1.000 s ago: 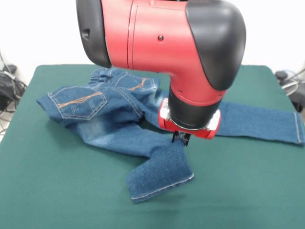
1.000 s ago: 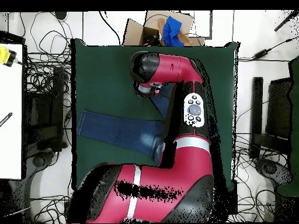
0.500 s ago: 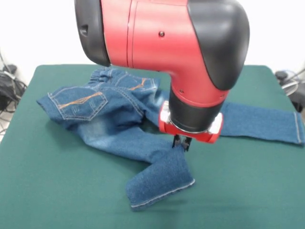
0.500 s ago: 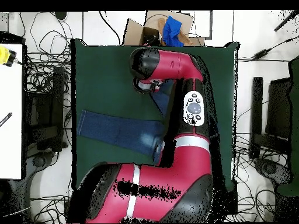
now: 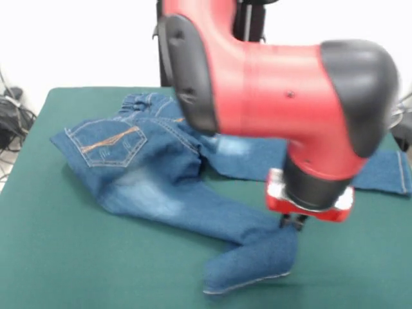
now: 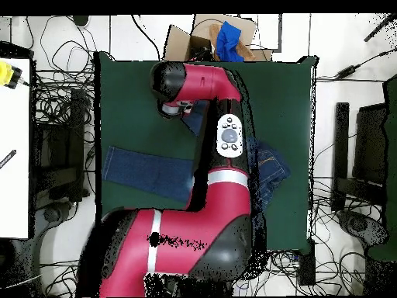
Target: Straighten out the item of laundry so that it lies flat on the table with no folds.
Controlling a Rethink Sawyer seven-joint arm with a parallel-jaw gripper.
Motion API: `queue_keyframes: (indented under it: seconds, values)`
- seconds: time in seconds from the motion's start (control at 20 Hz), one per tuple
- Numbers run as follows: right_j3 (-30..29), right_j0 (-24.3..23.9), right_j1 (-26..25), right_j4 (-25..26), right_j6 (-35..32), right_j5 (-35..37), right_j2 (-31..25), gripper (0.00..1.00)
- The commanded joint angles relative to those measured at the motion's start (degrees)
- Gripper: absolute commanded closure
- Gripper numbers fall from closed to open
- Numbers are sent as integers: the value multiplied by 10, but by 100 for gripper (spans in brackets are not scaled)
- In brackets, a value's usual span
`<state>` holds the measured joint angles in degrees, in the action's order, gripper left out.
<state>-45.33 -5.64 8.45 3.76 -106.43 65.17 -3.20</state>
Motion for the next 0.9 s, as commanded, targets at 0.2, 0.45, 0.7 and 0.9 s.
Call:
queue_keyframes:
  seconds: [0.2,0.45,0.7,0.9]
  values:
    - [52,65,-58,-57,-205,-3,-22,100]
    - [68,84,-51,-72,-223,36,-4,100]
    - [49,91,-22,-92,-237,62,4,100]
    - [49,90,-20,-99,-238,67,3,100]
